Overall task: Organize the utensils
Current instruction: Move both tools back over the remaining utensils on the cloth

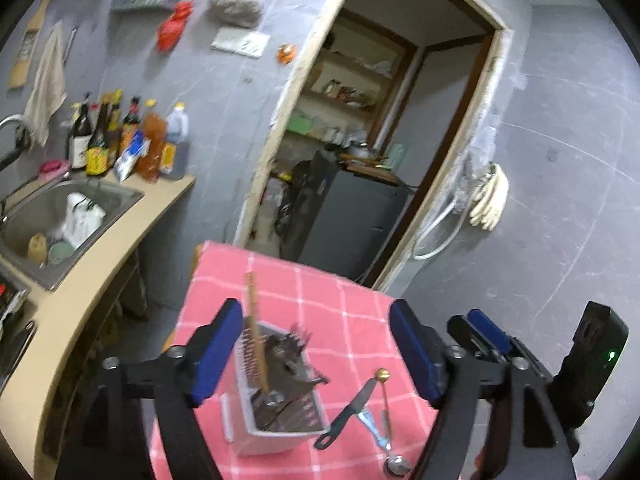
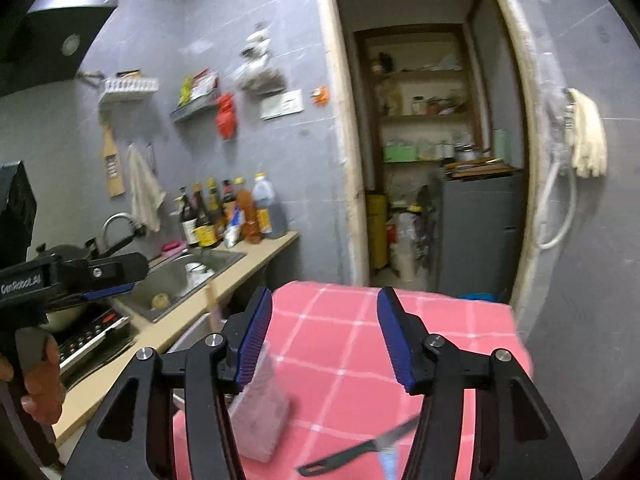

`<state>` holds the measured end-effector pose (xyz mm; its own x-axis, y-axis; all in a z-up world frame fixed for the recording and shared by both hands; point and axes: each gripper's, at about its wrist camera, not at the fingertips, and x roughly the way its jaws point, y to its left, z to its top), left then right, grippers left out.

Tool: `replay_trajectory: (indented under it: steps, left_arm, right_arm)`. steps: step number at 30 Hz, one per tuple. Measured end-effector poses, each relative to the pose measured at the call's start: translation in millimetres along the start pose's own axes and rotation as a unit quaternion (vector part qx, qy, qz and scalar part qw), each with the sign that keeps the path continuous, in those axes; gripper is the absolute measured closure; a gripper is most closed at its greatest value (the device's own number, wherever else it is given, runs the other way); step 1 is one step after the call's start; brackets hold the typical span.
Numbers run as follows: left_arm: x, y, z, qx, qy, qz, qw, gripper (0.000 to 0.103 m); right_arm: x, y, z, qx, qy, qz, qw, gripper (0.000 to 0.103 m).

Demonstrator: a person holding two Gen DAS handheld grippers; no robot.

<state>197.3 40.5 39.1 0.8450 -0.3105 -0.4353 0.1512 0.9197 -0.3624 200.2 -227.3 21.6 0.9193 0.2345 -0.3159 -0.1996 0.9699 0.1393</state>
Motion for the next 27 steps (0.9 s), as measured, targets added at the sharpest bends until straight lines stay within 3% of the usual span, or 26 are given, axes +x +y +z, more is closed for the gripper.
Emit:
replay_trajectory:
  steps: [4,7,15,23,27]
  left_arm:
    - [10.9,-33.3,-7.3,0.032,-0.001,-0.013,0.9994,0.012]
    - [20.8,-56.3,-13.9,0.058,0.001,-0.022,0.9981,0.006]
    - [65.7,-94.3,-33.7,0.083,0.061,-0.045,0.9936,0.006]
    - [118.0,-112.2,-65.4,0.107,0.149,-0.044,0.9820,0.006]
    - [145.6,-115.6,-84.9,0.125,0.200,-0.031,0.9714,0.017]
  right_arm:
    - [-22.4,-34.5,2.5,0.008,-0.009,-0.030,0.999,0.019]
    - [-34.3,-62.8,-2.4,0.013,0.002,-0.055,0.998,0.014]
    - [-33.4,-124.8,-35.6,0.045,0.075,-0.093,0.992,0.014]
    - [-8.2,-160.7,-89.8,0.085,0.158,-0.071,0.981,0.015]
    - [14.8,-171.4,-115.4,0.104,0.195,-0.048,0.974,0.029]
